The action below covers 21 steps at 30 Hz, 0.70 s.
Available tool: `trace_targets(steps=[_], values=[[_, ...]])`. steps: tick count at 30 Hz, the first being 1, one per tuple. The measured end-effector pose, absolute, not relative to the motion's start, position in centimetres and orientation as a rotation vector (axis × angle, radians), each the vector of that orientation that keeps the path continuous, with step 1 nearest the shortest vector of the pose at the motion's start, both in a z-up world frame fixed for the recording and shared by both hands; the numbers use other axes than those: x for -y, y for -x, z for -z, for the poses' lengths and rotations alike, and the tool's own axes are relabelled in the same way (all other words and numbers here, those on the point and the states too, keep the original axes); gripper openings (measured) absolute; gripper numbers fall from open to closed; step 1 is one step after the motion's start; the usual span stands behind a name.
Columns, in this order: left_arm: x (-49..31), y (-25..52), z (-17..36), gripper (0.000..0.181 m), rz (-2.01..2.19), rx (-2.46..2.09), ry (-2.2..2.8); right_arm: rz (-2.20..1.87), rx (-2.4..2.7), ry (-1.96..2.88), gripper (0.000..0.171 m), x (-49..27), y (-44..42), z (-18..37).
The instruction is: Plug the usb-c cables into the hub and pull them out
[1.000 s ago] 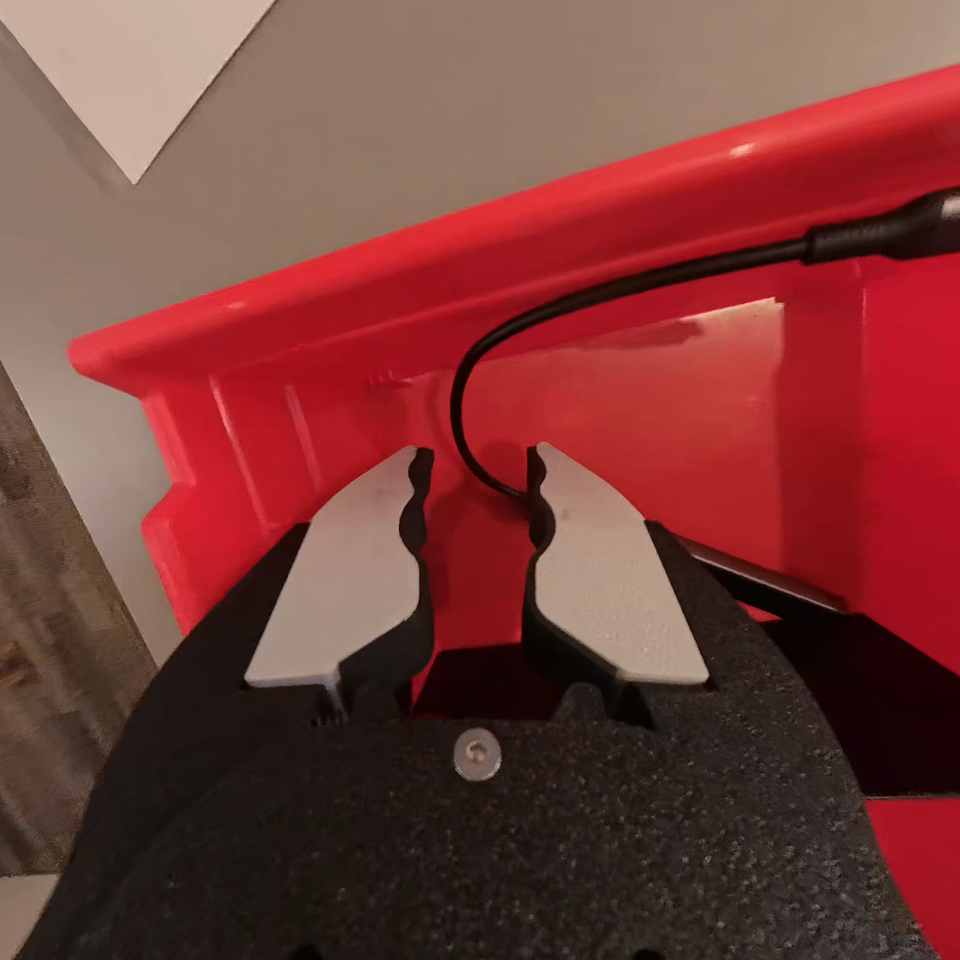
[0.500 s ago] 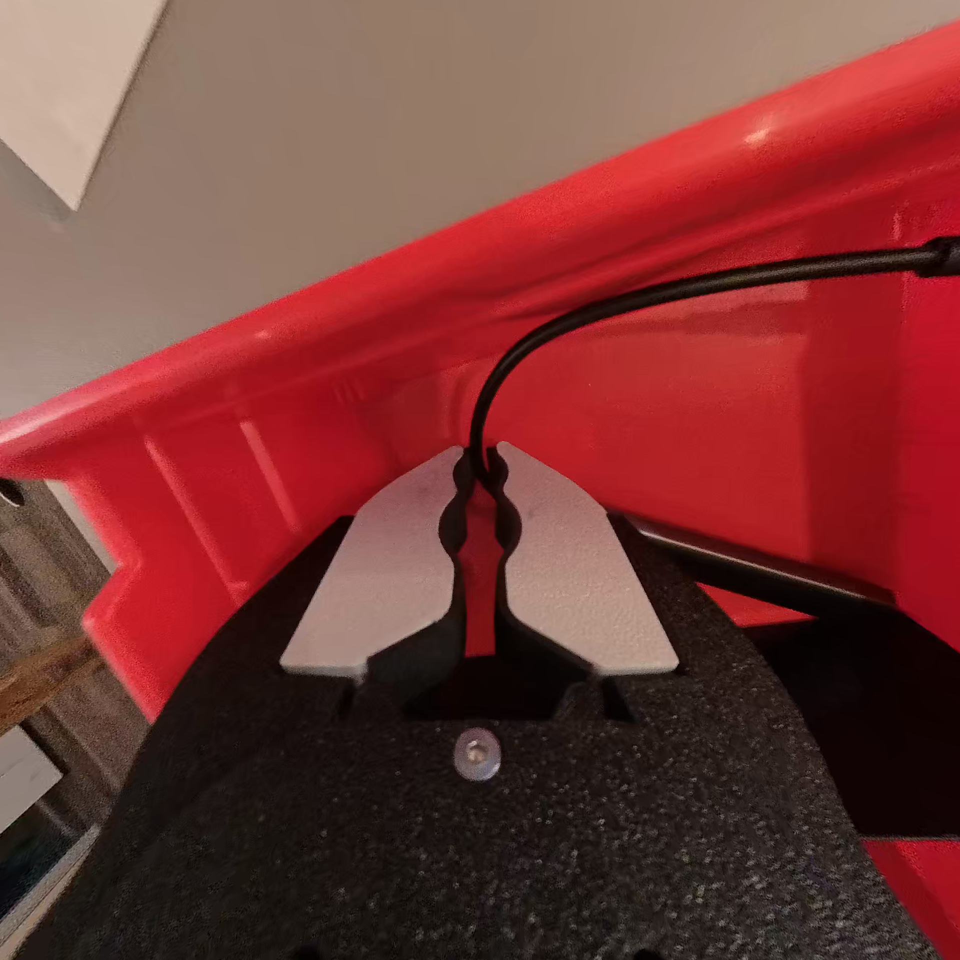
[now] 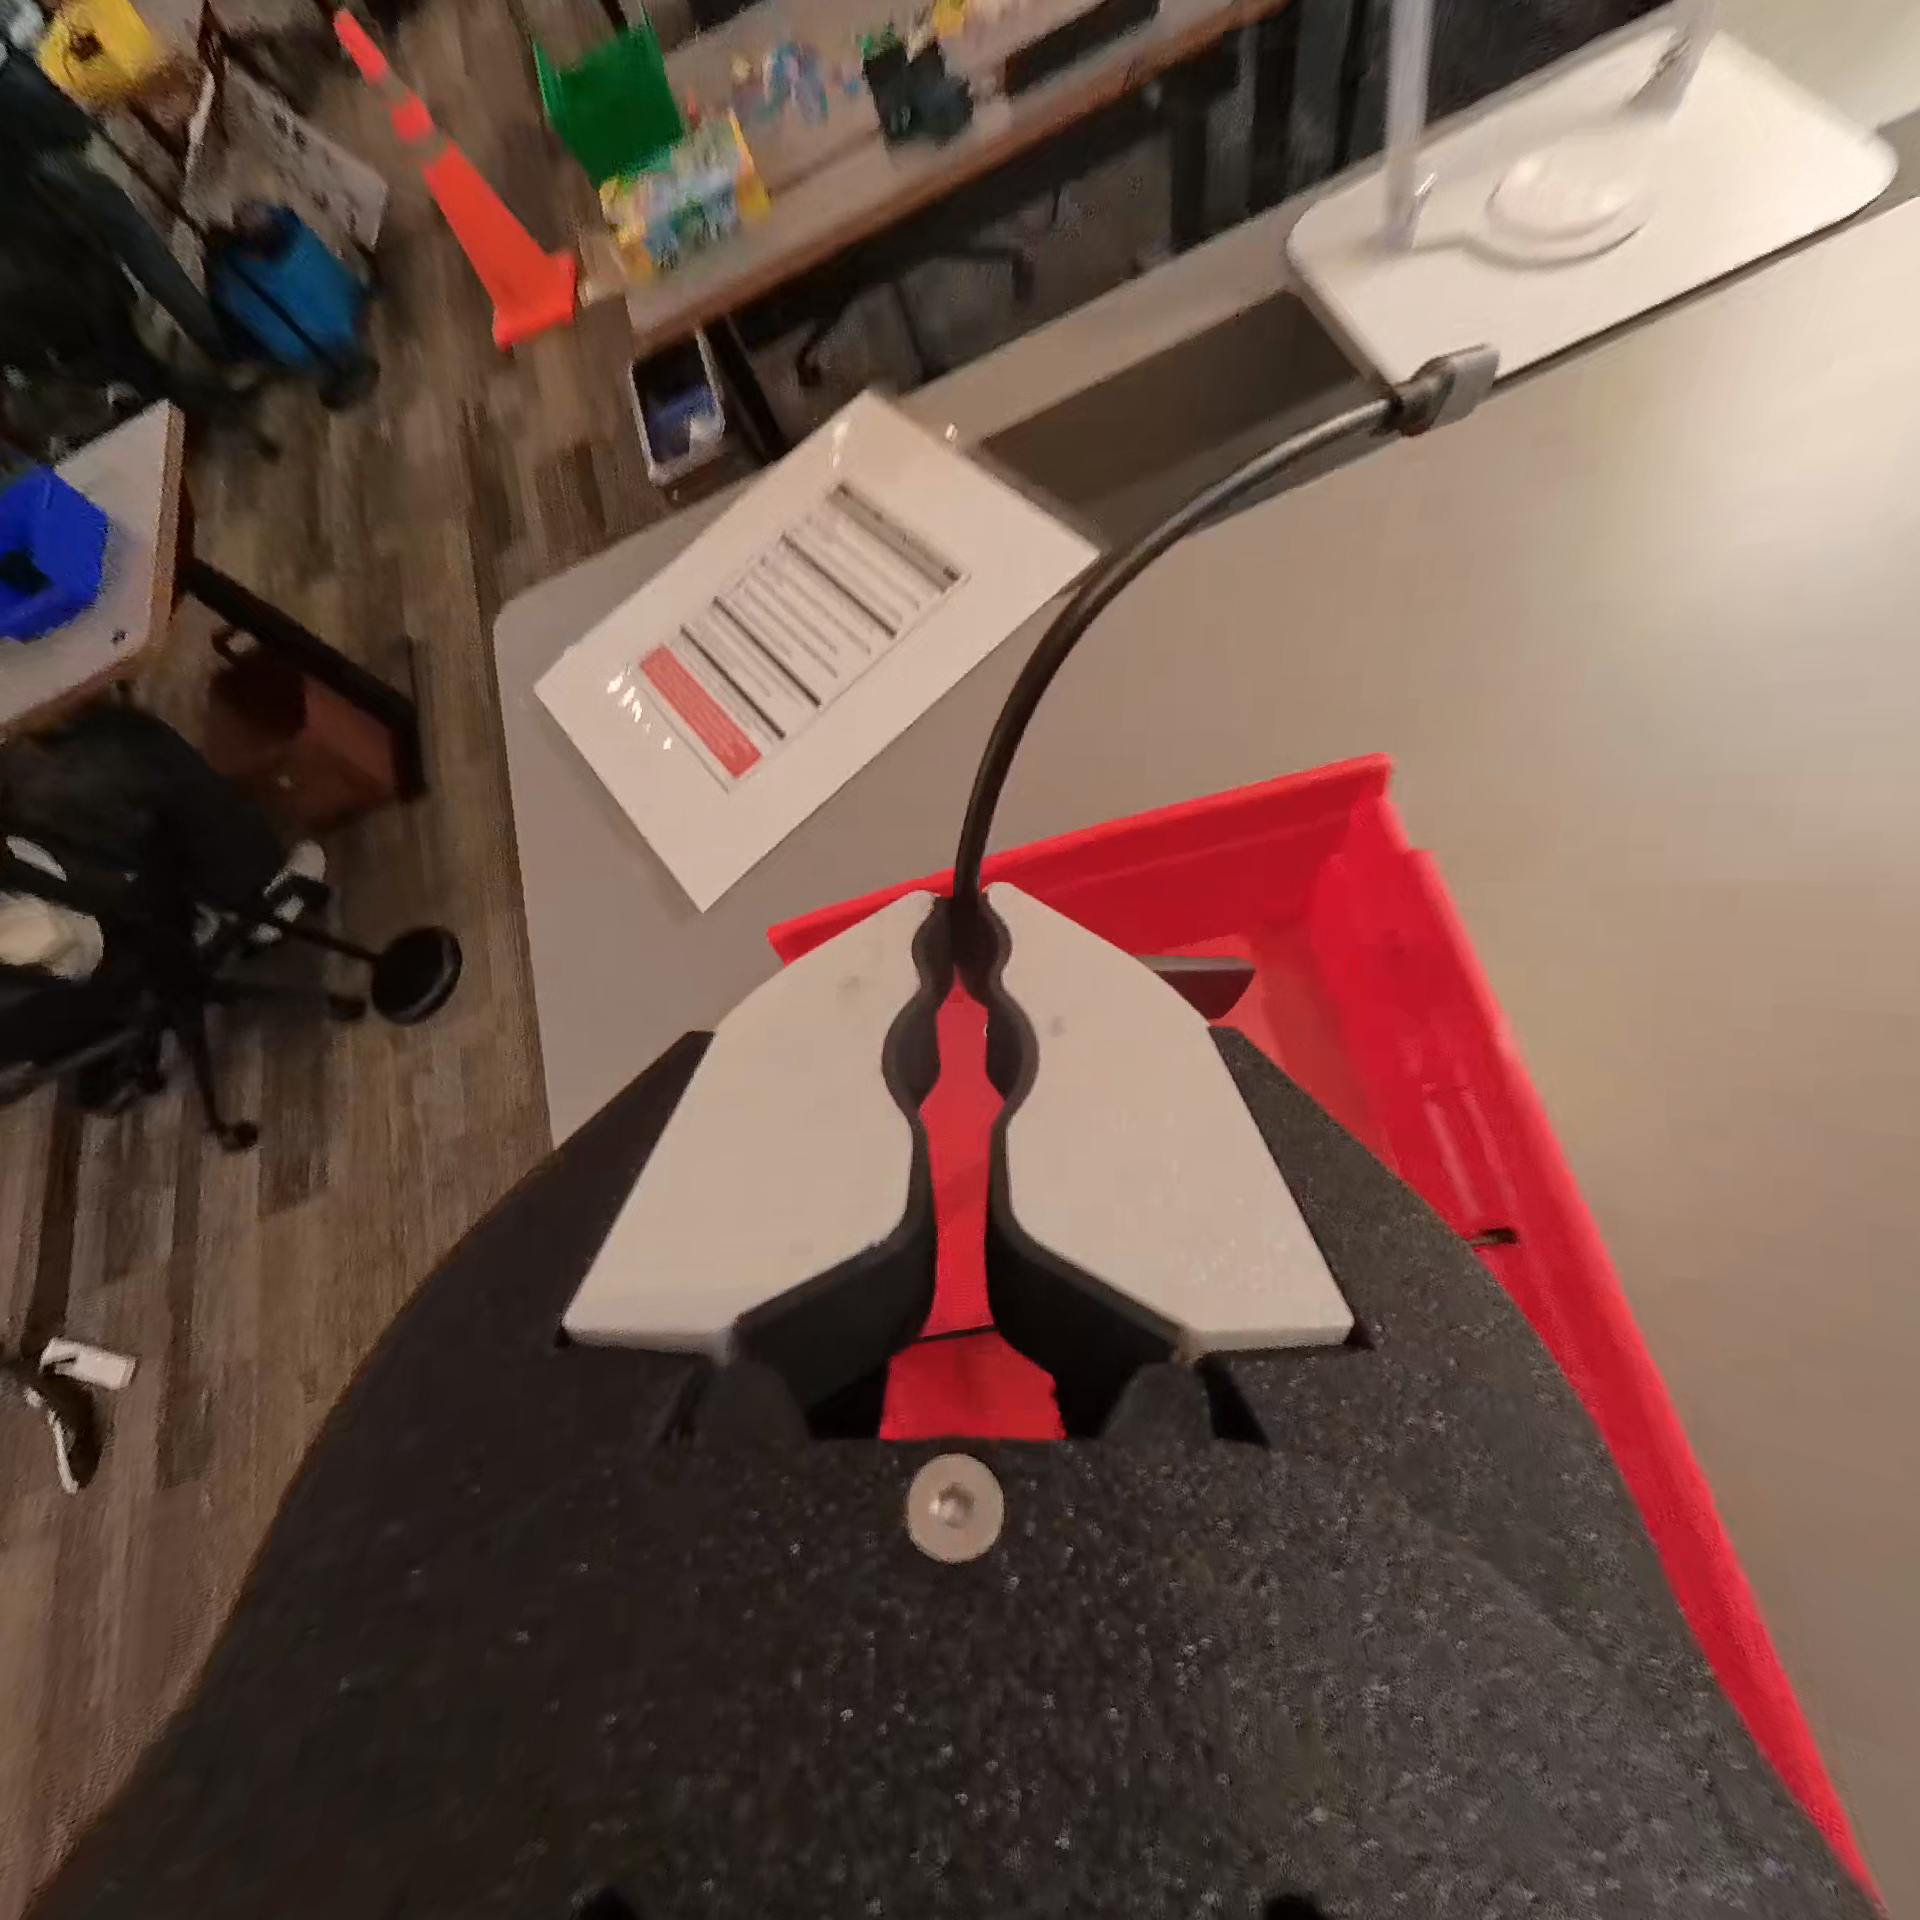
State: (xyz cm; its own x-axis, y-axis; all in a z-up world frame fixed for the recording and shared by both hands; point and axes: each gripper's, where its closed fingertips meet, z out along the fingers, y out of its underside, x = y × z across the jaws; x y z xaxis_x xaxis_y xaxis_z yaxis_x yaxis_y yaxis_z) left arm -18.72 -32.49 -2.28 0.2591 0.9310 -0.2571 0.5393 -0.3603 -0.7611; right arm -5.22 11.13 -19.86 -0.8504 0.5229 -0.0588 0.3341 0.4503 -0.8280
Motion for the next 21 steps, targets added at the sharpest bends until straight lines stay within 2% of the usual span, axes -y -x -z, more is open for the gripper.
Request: trace_targets(steps=[1, 4, 8, 13, 18, 21], values=[[31.4, 18.2, 1.2, 0.003, -0.949, 1.286, 1.987, -1.406, 2.545, 0.661, 0.053, -10.5, 4.0, 19.6], [27.3, 16.8, -0.9, 0.003, -0.849, 1.153, 1.948, -1.416, 2.643, 0.452, 0.054, -9.6, 1.4, 19.7], [21.0, 15.2, -0.8, 0.003, -0.632, 0.98, 1.91, -1.183, 2.675, 0.332, 0.059, -9.0, 1.7, 21.7], [14.4, 13.4, 1.6, 0.003, -0.371, 0.874, 1.871, -1.025, 2.641, 0.366, 0.04, -8.5, 4.2, 23.2], [9.5, 11.6, 5.1, 0.003, -0.181, 0.862, 1.847, -0.969, 2.485, 0.404, 0.04, -10.2, 8.4, 22.6], [7.2, 10.4, 7.4, 0.003, -0.097, 0.888, 1.839, -1.0, 2.432, 0.384, 0.049, -10.9, 9.1, 21.5]])
